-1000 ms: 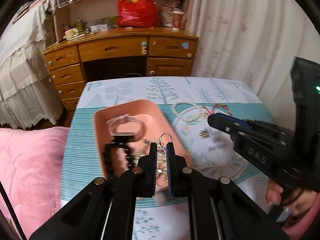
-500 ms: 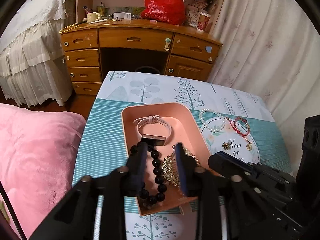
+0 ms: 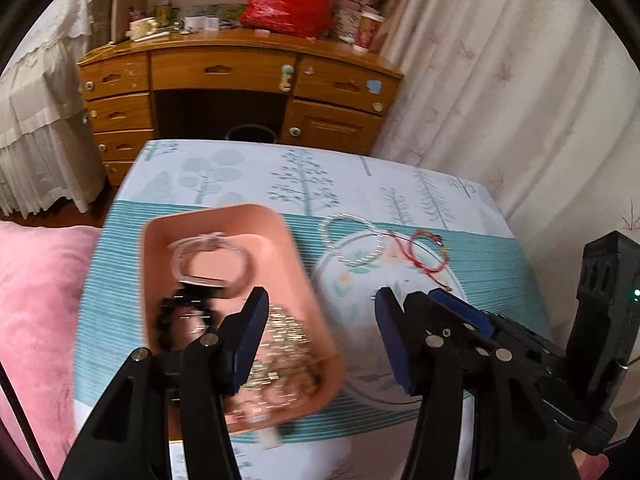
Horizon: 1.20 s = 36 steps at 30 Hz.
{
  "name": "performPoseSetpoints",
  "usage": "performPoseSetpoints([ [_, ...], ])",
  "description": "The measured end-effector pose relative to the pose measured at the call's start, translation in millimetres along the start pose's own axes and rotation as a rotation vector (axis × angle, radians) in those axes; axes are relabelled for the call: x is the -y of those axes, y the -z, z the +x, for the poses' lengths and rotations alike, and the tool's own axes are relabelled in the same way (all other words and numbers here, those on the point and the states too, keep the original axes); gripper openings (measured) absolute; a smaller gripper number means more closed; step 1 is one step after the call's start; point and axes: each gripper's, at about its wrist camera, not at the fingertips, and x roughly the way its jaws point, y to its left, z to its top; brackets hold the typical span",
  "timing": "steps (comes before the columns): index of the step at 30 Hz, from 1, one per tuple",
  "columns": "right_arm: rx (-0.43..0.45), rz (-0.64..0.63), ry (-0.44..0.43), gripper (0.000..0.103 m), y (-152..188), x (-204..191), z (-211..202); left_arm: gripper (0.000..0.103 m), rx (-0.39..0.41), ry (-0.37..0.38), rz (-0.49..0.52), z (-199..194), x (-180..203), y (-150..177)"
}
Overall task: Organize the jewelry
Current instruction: 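Open the right gripper to drop the ring into the pink box, then grasp the grey flower brooch with the left gripper while the right reaches the gold coin pendant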
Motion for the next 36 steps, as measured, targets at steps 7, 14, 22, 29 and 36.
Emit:
performPoseSetpoints([
  [7, -0.004, 0.004, 0.098, 0.04, -2, 47, -1, 0.054, -0.041, 0.001, 0.026, 35, 39, -5],
  [14, -0.039, -0.105, 0.177, 0.043, 2, 73, 9, 0.054, -0.12, -0.037, 0.019, 79, 71, -6],
  [22, -0.034, -0.329, 0.212, 0.043, 14, 67, 11, 0.039, -0.176, -0.118, -0.03, 114, 83, 1],
  [29, -0.059, -0.4, 0.195, 0.043, 17, 66, 15, 0.017, -0.199, -0.189, -0.049, 124, 87, 2],
  [36, -0.078, -0.362, 0.201, 0.043, 13, 71, 22, 0.012, -0.209, -0.208, -0.047, 124, 89, 0],
])
